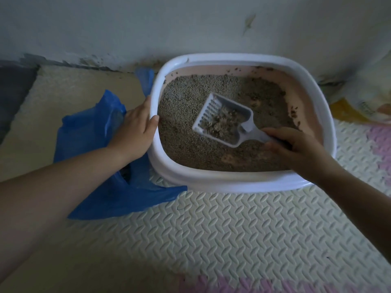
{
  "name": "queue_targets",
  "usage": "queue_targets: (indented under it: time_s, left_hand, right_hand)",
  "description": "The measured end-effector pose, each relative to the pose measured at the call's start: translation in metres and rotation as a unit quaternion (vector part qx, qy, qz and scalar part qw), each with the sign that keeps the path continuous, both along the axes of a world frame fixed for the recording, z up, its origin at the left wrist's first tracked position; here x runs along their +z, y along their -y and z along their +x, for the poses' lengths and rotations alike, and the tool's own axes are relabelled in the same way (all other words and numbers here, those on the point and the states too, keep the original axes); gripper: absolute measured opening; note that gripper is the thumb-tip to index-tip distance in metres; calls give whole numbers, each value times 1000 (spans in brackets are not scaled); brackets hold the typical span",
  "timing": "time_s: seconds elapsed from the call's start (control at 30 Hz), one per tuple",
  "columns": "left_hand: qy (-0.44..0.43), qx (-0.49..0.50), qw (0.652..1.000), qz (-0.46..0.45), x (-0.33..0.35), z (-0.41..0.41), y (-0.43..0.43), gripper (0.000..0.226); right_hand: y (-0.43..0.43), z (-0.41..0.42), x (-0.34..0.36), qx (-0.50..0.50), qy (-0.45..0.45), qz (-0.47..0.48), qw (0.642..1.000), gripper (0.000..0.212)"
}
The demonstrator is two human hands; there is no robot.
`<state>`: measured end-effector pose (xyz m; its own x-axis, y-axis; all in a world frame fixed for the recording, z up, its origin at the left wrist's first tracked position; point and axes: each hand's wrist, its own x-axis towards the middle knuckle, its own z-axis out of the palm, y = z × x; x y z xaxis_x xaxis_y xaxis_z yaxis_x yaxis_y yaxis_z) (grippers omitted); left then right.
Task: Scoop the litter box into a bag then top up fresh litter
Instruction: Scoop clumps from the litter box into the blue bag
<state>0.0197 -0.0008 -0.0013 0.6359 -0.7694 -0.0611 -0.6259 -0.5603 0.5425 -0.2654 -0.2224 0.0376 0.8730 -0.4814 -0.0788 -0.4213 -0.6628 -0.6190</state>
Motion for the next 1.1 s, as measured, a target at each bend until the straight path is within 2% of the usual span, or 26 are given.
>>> queue_targets:
  time_s: [0.23, 0.43, 0.57, 0.67, 0.8, 0.93, 1.1]
  left_hand:
    - [83, -57, 995, 15, 16, 5, -17, 55]
    - [147, -105, 981, 64, 18, 9, -25, 66]
    - [182, -129, 972, 73, 21, 9, -32, 66]
    - [253, -157, 952, 69, 25, 12, -40, 62]
    - [343, -216, 909, 97, 32, 23, -47, 44]
    - [374, -221, 892, 126, 40, 34, -54, 43]
    - [369, -217, 889, 165, 50, 44, -59, 53]
  right_hand:
    - [-5, 1, 4, -9, -22, -5, 1000, 31]
    - [-17, 11, 4, -32, -21, 33, 999, 28]
    - [-19, 14, 3, -41, -20, 14, 999, 29]
    - [-20, 13, 3, -40, -10, 11, 999, 28]
    - [-23, 11, 3, -16, -8, 26, 1000, 26]
    - [-26, 8, 7, -18, 8, 46, 999, 28]
    - [-24, 1, 17, -5, -8, 52, 999, 30]
